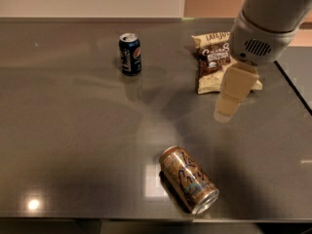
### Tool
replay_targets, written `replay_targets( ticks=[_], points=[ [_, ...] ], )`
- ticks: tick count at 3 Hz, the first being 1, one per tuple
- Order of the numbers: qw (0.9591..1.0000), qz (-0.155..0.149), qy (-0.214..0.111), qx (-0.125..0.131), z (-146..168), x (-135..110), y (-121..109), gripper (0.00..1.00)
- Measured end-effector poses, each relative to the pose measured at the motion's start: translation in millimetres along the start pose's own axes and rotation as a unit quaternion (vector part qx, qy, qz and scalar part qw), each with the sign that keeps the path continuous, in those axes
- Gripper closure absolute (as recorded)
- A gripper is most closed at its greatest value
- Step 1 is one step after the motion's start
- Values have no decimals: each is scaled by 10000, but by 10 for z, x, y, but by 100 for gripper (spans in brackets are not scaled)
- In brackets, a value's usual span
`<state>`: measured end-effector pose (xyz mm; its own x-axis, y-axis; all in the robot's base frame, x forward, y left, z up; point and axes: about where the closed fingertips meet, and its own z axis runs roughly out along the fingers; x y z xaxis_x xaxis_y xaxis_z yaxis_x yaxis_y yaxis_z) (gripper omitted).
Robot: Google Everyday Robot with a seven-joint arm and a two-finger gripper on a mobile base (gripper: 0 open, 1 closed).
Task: Place orange can upright
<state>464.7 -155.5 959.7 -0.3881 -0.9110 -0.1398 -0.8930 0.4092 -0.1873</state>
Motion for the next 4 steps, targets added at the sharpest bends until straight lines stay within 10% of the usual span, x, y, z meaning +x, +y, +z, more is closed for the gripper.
replay_targets(
  ticks=[2, 4],
  points=[
    [9922, 1238, -35, -120, 176, -447, 253, 0],
    [9681, 2500, 121, -87, 370, -587, 728, 0]
  ],
)
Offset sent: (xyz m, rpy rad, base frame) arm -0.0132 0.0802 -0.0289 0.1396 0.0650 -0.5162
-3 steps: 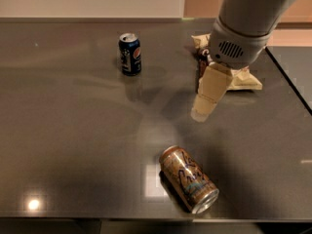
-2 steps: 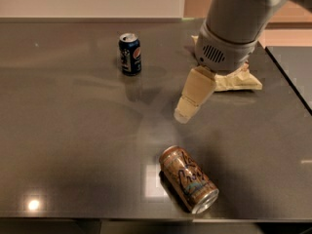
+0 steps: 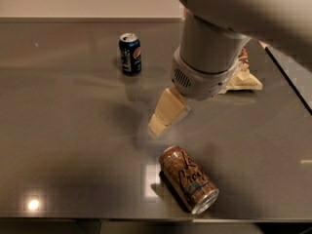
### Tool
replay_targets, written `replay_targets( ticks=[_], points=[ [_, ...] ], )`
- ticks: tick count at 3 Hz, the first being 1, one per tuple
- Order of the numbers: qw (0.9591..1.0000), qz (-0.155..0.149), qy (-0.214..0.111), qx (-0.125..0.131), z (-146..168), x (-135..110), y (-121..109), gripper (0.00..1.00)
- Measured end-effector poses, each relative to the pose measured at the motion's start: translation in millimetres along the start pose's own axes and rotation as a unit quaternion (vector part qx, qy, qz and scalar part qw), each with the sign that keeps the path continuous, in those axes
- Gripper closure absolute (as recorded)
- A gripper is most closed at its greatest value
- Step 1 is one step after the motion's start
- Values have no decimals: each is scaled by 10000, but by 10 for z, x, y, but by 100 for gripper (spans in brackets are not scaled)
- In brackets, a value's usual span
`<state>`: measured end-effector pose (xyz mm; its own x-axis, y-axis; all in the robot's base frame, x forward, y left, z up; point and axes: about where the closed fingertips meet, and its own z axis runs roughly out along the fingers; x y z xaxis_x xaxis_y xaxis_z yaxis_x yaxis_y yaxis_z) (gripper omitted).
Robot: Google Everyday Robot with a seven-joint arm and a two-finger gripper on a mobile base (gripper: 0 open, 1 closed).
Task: Place orange can upright
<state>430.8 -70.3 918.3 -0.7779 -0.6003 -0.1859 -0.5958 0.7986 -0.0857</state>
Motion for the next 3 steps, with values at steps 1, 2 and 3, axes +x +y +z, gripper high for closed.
replay_targets(
  ticks=[1, 2, 3],
  points=[
    [9987, 490, 103, -1, 79, 93, 261, 0],
    [9969, 751, 210, -96, 153, 193, 556, 0],
    [9956, 878, 270, -160, 193, 245, 723, 0]
  ],
)
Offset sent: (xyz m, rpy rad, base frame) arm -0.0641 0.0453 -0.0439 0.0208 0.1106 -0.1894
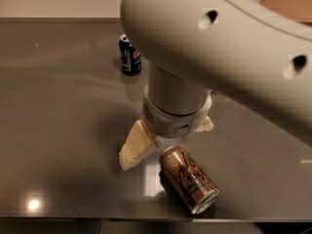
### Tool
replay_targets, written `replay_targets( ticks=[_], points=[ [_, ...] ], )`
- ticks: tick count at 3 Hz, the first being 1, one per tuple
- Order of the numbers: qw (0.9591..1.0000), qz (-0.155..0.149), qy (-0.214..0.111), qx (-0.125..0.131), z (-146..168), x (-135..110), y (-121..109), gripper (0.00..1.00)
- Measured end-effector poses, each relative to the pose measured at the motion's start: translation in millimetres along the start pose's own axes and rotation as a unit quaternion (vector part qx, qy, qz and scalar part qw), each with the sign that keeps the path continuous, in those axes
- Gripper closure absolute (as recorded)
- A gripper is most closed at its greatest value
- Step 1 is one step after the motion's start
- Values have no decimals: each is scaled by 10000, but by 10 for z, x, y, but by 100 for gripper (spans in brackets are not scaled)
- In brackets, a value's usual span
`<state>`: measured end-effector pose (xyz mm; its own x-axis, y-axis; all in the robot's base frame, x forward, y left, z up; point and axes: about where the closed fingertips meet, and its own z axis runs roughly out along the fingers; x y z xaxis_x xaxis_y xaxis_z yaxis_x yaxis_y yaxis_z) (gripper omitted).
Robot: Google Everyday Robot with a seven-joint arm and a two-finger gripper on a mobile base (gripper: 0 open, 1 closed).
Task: Place orange can upright
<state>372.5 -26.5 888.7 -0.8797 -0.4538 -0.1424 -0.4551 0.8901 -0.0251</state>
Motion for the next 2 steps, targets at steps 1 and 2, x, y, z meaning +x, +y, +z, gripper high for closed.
replay_targets(
  ticks=[1, 2],
  points=[
    [9997, -47, 210, -83, 207, 198, 31, 0],
    [9995, -66, 319, -57, 303, 267, 1, 0]
  ],
)
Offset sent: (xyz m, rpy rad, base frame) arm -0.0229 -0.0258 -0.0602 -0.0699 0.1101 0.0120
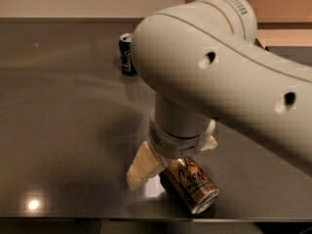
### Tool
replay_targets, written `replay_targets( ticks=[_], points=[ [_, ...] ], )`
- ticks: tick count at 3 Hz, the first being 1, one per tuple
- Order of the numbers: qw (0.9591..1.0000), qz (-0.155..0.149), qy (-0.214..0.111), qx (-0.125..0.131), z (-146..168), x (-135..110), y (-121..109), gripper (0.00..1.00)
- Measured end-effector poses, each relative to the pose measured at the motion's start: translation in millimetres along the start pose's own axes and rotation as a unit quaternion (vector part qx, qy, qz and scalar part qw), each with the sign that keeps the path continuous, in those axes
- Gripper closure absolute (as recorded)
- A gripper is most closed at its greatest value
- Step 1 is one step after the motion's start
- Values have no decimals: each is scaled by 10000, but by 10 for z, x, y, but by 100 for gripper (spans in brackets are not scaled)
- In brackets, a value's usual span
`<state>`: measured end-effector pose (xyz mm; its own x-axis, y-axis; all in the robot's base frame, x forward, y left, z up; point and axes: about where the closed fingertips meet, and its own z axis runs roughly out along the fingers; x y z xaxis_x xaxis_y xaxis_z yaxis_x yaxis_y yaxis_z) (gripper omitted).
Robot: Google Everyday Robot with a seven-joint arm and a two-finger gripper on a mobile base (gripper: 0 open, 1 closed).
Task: Place orange can upright
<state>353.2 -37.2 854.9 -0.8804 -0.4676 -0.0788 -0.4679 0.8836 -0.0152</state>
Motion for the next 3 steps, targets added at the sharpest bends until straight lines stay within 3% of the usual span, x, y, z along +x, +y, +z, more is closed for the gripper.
replay_targets(
  ticks=[1, 2, 3],
  points=[
    [9999, 3, 135, 86, 111, 55, -56, 0],
    [9996, 44, 216, 168, 160, 97, -135, 16],
    [9995, 47, 198, 233, 135, 96, -187, 39]
  ],
)
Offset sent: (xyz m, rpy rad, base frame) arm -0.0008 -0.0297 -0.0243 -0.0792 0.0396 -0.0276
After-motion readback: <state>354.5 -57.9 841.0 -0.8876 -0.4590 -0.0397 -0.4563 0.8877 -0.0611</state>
